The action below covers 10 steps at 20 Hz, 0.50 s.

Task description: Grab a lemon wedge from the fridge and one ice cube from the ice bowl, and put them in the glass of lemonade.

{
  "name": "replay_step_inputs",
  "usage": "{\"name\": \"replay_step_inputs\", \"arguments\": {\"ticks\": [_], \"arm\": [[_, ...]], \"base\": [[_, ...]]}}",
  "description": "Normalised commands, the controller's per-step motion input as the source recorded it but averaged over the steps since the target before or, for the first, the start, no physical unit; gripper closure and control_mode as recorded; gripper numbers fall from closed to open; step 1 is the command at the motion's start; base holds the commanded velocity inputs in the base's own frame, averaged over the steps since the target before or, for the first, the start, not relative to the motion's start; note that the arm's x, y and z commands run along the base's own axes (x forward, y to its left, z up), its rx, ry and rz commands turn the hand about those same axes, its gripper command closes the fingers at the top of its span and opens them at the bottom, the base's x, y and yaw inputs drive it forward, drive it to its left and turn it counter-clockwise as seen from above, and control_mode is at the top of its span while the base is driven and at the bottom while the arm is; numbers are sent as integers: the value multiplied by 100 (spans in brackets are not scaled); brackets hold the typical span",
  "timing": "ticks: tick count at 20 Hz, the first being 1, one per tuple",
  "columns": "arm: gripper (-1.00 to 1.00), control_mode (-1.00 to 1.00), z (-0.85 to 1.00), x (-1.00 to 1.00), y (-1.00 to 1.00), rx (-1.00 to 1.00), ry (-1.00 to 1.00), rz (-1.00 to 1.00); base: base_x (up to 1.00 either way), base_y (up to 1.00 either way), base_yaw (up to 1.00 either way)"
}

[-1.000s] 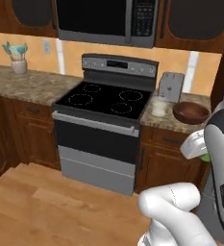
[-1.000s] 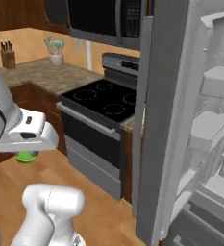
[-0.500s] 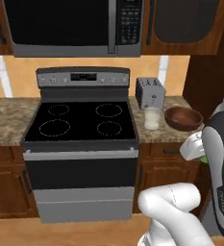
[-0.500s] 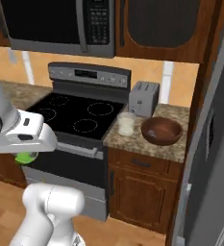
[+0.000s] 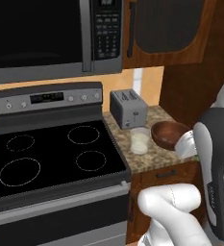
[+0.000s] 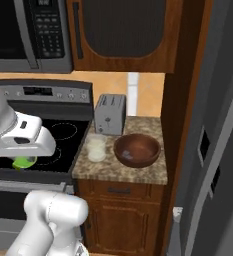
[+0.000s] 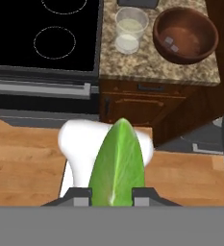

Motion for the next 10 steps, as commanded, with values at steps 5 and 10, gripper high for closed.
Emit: {"name": "replay_step_inputs", "arguments": {"ticks": [5, 10], "arm": [[100, 100, 0, 0, 0, 0, 0, 0], [100, 100, 0, 0, 0, 0, 0, 0]], "base": [[40, -17, -5], [81, -1, -4]]}}
